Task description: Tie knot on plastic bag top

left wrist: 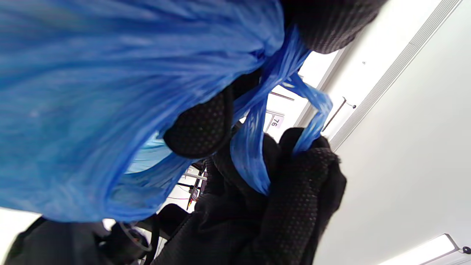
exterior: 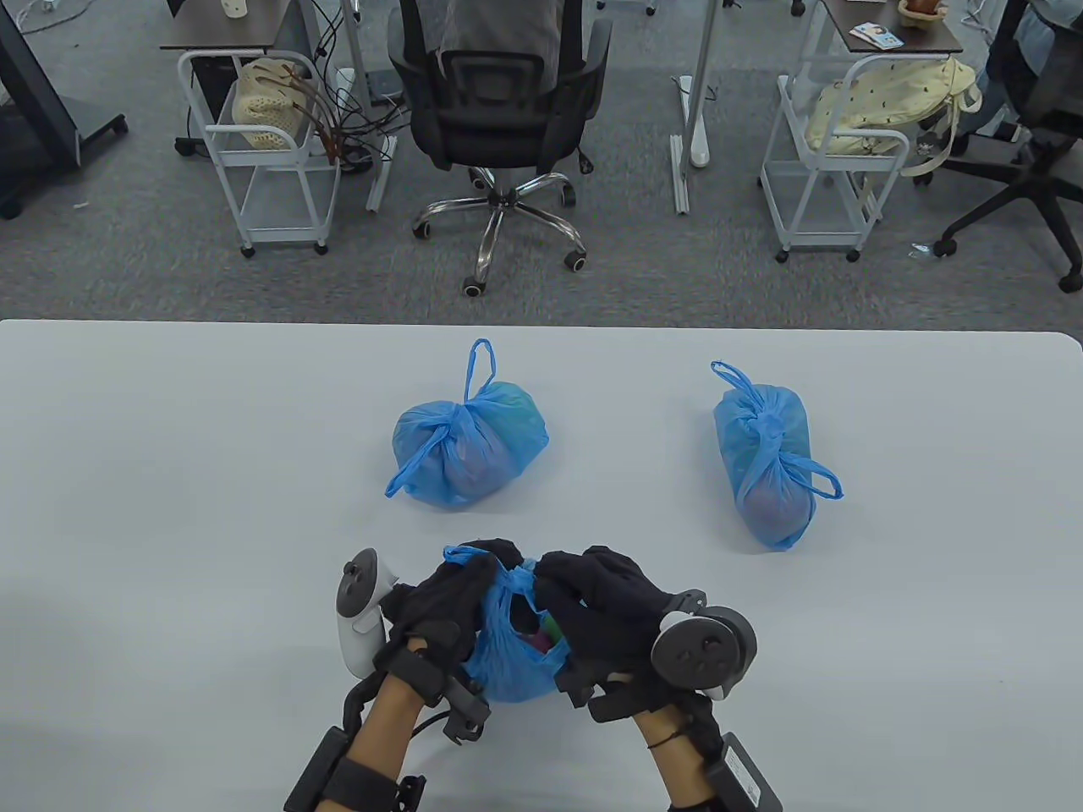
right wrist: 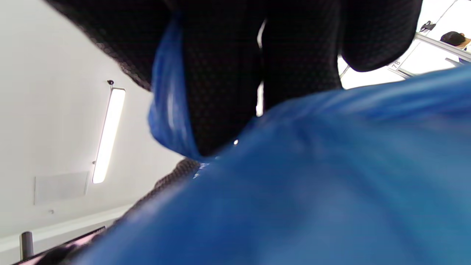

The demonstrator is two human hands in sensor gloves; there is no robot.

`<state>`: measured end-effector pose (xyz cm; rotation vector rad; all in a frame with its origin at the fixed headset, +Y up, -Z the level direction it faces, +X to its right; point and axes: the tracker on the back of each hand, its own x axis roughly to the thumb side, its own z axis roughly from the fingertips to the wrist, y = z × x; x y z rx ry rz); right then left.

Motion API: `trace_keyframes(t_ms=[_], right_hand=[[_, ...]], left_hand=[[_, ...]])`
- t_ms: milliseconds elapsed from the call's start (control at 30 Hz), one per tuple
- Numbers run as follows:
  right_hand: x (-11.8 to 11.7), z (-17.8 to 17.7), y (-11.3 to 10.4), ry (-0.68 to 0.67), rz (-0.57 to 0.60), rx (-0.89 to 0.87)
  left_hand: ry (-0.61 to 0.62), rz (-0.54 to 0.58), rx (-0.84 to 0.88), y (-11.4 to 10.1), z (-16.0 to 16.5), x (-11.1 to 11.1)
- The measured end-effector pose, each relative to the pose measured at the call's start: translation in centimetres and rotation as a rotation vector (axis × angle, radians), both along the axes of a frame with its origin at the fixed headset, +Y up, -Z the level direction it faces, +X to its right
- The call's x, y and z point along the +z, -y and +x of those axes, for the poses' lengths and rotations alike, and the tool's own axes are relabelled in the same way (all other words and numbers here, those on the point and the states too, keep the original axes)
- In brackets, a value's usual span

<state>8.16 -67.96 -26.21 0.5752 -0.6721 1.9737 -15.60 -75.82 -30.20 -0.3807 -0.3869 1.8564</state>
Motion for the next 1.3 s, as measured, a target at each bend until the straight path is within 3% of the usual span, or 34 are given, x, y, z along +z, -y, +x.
trace_keyframes(t_ms=[300, 600, 700, 800, 900, 1000, 1133, 1200, 1300], right_hand=[[-0.6, 0.1, 0.8, 0.005, -0.043, 0.041], [-0.5, -0.8, 0.8, -0.081, -0.02, 0.176], [-0.8, -0.8, 1.0, -0.139, -0.061, 0.209], [-1.3, 0.0, 1.4, -0.16, -0.106, 0.097], [-1.5, 1.9, 1.9, -0.044, -0.072, -0.15], [-2.1, 2.3, 2.8, -0.091, -0.237, -0.144], [-2.9, 0.6, 4.6, -0.353, -0.508, 0.034], [-2.9, 0.2, 4.6, -0.372, -0.52, 0.076], [-2.9, 0.4, 3.8, -0.285, -0.452, 0.088]], left_hand=[[0.091, 0.014, -0.002, -0.4, 0.4, -0.1], [-0.013, 0.018, -0.07, -0.6, -0.1, -0.1], [-0.043, 0.025, -0.103, -0.7, -0.3, -0.1], [-0.051, 0.036, -0.117, -0.8, -0.4, -0.2], [-0.031, 0.053, -0.119, -1.1, -0.3, -0.2], [0.011, 0.074, -0.12, -1.2, 0.0, -0.1], [0.06, 0.093, -0.124, -1.4, 0.4, -0.1], [0.065, 0.107, -0.15, -1.5, 0.3, -0.1], [0.087, 0.103, -0.149, -1.4, 0.0, -0.2]])
